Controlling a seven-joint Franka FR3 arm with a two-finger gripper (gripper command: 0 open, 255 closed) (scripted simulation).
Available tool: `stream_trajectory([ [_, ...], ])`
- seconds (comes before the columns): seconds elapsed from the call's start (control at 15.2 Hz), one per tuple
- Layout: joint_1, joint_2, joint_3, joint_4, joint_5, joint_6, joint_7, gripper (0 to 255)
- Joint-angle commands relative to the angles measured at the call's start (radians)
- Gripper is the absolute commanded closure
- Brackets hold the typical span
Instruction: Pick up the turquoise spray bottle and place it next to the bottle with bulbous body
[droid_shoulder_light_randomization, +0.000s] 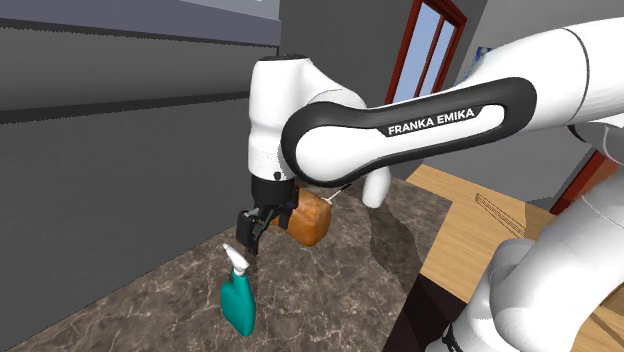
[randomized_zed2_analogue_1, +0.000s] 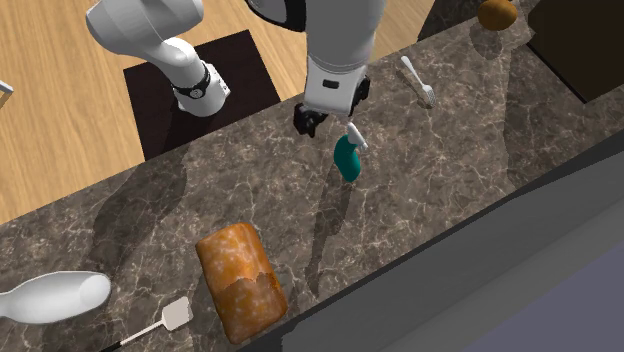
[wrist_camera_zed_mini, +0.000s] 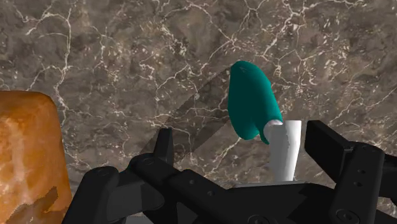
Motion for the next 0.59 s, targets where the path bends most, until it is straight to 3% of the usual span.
stream_trajectory([
  [0.0,0.008,0.073,0.028,0.051,-0.026,0.013,0.045,0],
  [0.2,0.025,0.173,0.059,0.125,-0.072,0.025,0.106,0],
  [0.53,0.028,0.196,0.06,0.08,-0.084,0.09,0.115,0],
])
